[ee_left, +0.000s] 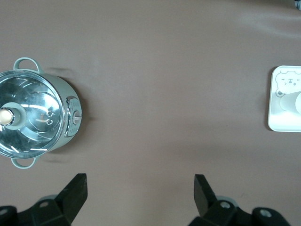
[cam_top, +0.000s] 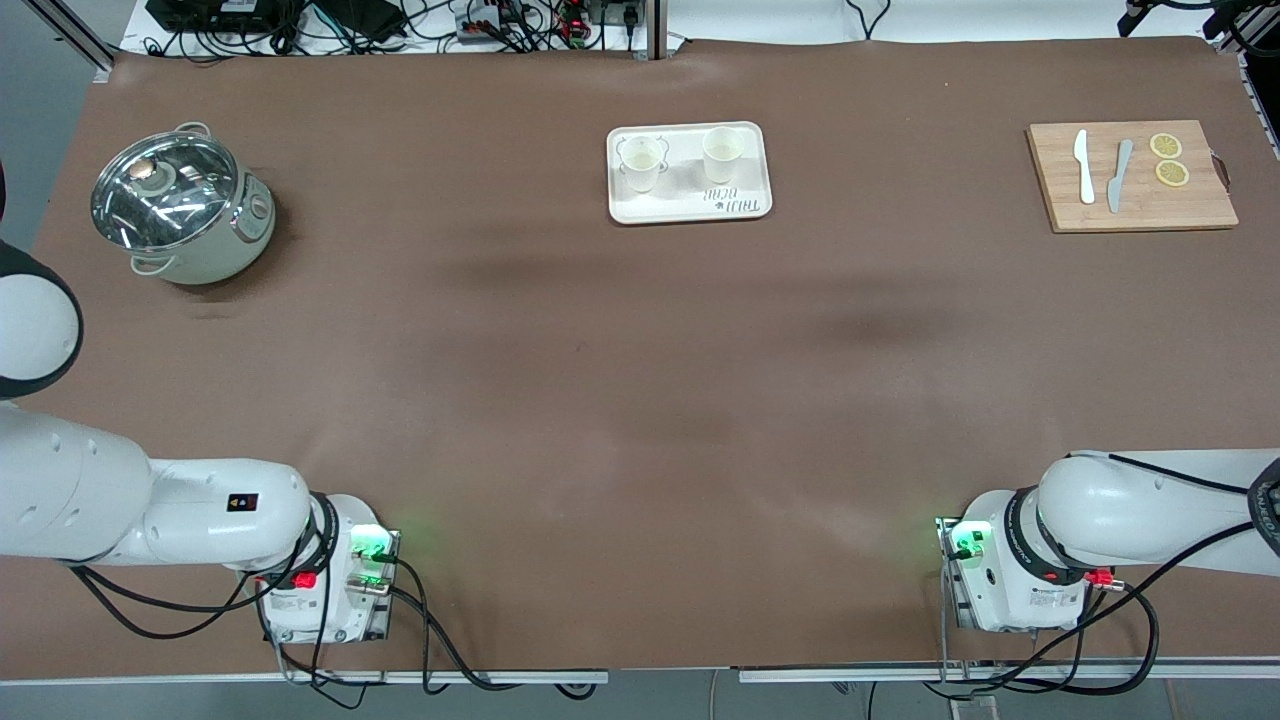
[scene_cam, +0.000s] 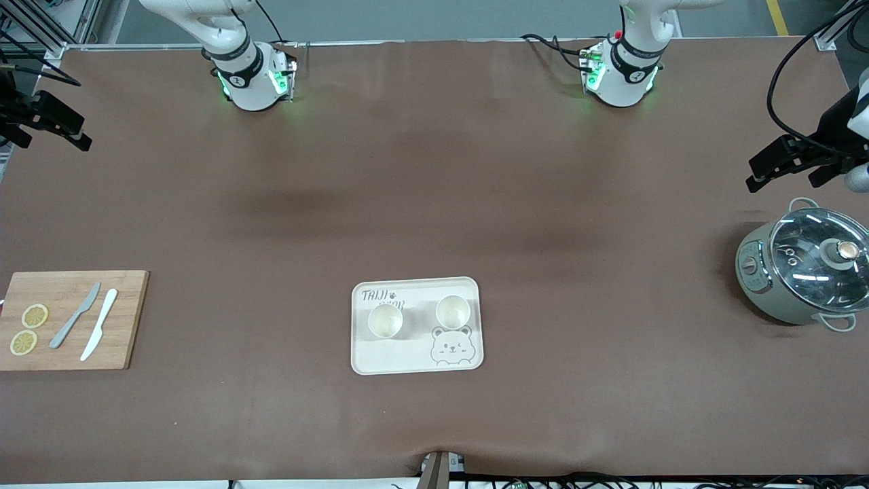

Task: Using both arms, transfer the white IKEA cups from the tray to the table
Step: 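Raise both grippers from rest and start reaching toward the tray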

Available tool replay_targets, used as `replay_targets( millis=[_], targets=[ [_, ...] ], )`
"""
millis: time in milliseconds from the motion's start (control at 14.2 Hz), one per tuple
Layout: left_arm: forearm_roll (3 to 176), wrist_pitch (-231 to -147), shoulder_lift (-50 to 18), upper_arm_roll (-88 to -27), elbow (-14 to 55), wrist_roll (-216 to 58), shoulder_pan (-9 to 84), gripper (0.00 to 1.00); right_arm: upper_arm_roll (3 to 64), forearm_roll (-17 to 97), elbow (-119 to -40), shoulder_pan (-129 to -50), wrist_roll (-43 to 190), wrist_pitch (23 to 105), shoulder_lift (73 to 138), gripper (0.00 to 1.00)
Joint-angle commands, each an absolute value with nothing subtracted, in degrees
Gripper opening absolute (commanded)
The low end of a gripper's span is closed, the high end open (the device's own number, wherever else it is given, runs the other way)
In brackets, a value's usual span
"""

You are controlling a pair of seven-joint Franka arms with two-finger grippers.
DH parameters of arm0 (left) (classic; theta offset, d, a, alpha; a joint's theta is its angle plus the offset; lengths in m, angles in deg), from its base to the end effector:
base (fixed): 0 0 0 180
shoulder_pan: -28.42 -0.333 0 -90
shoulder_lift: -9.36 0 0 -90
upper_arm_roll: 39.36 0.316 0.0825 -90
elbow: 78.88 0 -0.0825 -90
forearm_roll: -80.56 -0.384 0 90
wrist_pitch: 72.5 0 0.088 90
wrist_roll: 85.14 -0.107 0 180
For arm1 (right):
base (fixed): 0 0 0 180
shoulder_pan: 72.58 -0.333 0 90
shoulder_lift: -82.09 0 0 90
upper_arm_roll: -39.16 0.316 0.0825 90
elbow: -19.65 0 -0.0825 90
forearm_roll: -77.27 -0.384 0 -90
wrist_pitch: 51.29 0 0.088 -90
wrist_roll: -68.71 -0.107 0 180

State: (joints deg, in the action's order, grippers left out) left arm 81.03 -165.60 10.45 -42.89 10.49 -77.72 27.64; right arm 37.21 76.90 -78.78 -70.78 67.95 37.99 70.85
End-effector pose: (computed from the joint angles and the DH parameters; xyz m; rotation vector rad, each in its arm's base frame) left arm 0.5538 -0.0278 0.6453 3.1218 0.1274 0.1300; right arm 0.4896 -0.0332 0.6565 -3.1265 0.1220 -0.0574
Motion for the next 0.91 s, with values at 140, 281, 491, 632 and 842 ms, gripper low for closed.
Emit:
replay_targets(
  millis=[140, 281, 491, 632, 842],
  targets=[
    [79.60, -166.02, 10.24, -42.96, 9.53, -79.25, 27.54, 1.00, 37.75, 77.53, -78.96, -70.38, 68.09, 37.74, 70.67, 1.00],
    [79.60, -165.93, 9.98, -42.96, 9.88, -78.54, 27.45, 1.00, 38.10, 77.53, -78.61, -70.73, 67.92, 37.83, 70.75, 1.00],
    [79.95, -165.58, 9.80, -42.79, 9.97, -78.20, 27.45, 1.00, 38.19, 74.65, -76.42, -73.18, 65.29, 38.53, 72.32, 1.00],
    [79.95, -165.58, 9.02, -42.78, 10.06, -78.11, 27.54, 1.00, 38.10, 72.01, -73.26, -76.69, 61.44, 39.93, 78.46, 1.00],
    [79.95, -165.58, 7.26, -42.87, 10.15, -77.49, 27.71, 1.00, 38.19, 71.64, -66.68, -79.68, 58.08, 40.73, 86.11, 1.00]
  ],
)
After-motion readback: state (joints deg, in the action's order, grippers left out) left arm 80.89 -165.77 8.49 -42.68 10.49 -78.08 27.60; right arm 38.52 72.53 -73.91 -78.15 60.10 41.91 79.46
